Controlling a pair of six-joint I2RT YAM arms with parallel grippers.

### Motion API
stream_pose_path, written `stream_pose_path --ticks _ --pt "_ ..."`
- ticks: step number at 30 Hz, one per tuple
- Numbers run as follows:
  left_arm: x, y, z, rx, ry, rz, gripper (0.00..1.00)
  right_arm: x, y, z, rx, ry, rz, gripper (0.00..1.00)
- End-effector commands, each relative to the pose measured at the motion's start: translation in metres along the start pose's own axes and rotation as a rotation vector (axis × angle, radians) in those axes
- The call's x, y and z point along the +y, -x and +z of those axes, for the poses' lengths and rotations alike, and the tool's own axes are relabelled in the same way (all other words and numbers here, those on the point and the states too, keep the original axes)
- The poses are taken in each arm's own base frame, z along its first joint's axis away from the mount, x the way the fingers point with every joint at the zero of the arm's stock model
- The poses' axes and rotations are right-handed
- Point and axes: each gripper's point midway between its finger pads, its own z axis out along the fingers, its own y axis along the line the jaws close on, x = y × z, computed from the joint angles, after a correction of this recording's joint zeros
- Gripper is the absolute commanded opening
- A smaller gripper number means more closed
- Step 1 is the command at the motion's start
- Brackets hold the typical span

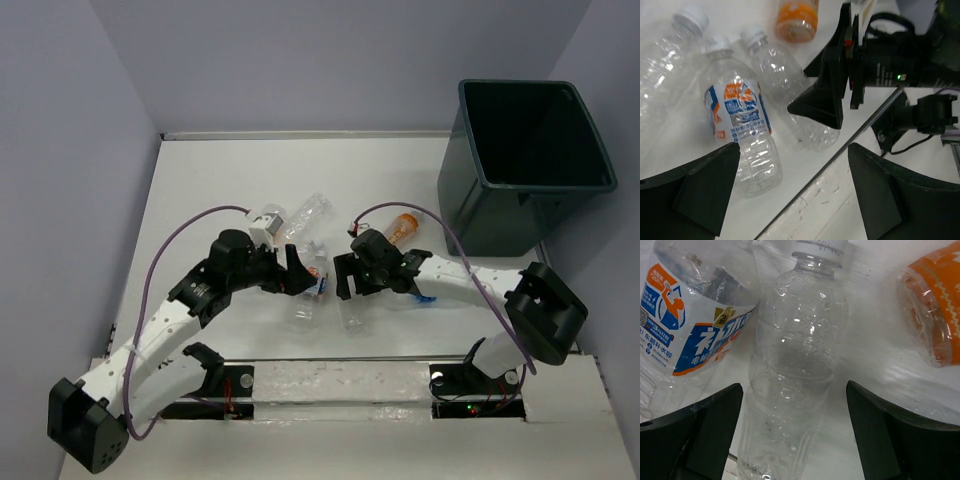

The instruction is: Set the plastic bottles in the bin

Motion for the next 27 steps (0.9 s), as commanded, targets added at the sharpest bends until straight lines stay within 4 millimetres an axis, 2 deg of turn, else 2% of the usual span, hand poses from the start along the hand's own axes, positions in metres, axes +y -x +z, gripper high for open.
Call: stream_pose_path --ticks 1,5,8,9,11,13,14,15,16,19,23,24,25,26,27 --pt "0.012 -0.015 0.007 0.080 0.187 0.014 0.99 0.017 0.006 0.010 -0.054 0.067 0.036 0.85" --pt "0.021 -0.014 0.011 0.081 0.293 0.028 0.99 0.009 0.011 0.004 -0.096 0.032 0.035 0.70" --pt "0.030 -0.016 0.016 0.083 0.371 0.047 0.99 0.005 0.010 0.001 -0.104 0.026 0.022 0.69" --pt "0.033 -0.018 0.018 0.087 0.389 0.048 0.99 0.005 0.009 0.001 -0.102 0.026 0.020 0.61" --pt "0.035 -0.022 0.023 0.099 0.412 0.059 0.99 0.004 0.008 -0.001 -0.102 0.026 0.023 0.53" --pt "0.040 -0.029 0.030 0.122 0.451 0.083 0.99 0.006 0.011 -0.013 -0.127 0.048 0.029 0.45" --pt "0.046 -0.031 0.033 0.132 0.482 0.092 0.99 0.008 0.017 -0.027 -0.164 0.067 0.036 0.42" --pt "0.046 -0.032 0.036 0.140 0.487 0.098 0.99 0.006 0.015 -0.027 -0.156 0.056 0.036 0.41" --pt "0.043 -0.033 0.039 0.146 0.486 0.108 0.99 0.011 0.027 -0.047 -0.210 0.086 0.042 0.41" --pt "0.043 -0.035 0.048 0.163 0.496 0.122 0.99 0.017 0.048 -0.084 -0.296 0.120 0.035 0.37" --pt "0.039 -0.041 0.062 0.180 0.502 0.144 0.99 0.031 0.094 -0.162 -0.495 0.202 0.015 0.33" --pt "0.040 -0.038 0.064 0.167 0.515 0.148 0.99 0.037 0.114 -0.187 -0.569 0.219 -0.004 0.32" --pt "0.041 -0.040 0.065 0.170 0.524 0.154 0.99 0.033 0.116 -0.191 -0.588 0.205 0.004 0.31" --pt "0.040 -0.038 0.068 0.163 0.527 0.156 0.99 0.038 0.140 -0.220 -0.674 0.206 -0.015 0.31" --pt "0.040 -0.039 0.070 0.164 0.530 0.159 0.99 0.037 0.152 -0.235 -0.722 0.191 -0.023 0.31"
